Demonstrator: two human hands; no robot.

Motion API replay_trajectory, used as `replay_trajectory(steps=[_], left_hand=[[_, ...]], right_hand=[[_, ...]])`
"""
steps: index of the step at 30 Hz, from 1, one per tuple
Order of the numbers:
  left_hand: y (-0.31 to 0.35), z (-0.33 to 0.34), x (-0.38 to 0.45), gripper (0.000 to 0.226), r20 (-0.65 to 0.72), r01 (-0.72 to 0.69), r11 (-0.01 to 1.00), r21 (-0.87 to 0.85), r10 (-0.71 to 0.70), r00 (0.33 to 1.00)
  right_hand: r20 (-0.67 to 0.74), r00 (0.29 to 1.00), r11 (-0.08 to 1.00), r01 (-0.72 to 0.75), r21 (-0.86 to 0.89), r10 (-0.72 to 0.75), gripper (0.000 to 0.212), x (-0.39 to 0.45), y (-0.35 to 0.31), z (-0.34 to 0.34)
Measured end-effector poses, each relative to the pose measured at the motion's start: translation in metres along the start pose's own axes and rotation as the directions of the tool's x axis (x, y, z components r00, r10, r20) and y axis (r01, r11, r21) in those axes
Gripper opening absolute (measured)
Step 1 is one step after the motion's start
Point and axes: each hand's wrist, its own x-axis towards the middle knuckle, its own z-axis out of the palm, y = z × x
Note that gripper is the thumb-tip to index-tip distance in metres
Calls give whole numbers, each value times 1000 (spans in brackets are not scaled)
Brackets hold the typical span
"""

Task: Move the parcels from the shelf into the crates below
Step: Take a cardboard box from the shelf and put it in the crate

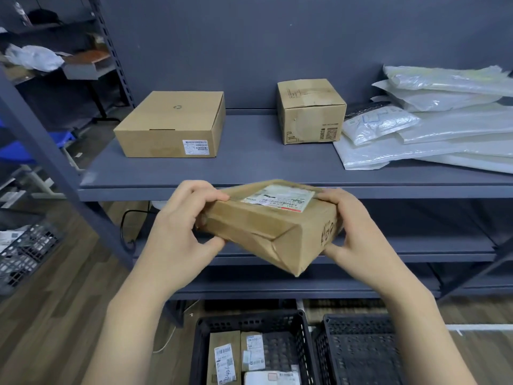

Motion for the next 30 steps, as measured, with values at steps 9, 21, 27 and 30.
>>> replay_trajectory(steps=[9,21,27,30], left_hand=[[-10,12,-3,65,-153,-131,986,99,145,978],[-13,3,-1,73,168,-48,991,126,27,985],[10,6,3,80,99,-62,994,95,53,994],[9,3,4,72,77,-53,993,102,45,996]], right_hand=[[-165,977,968,94,-234,-135,83,0,-12,-5],[-206,964,919,78,-386,-168,58,1,-20,4],[-204,964,874,51,-484,-169,63,6,-31,8],[-171,965,864,90,-495,-198,67,8,-35,7]])
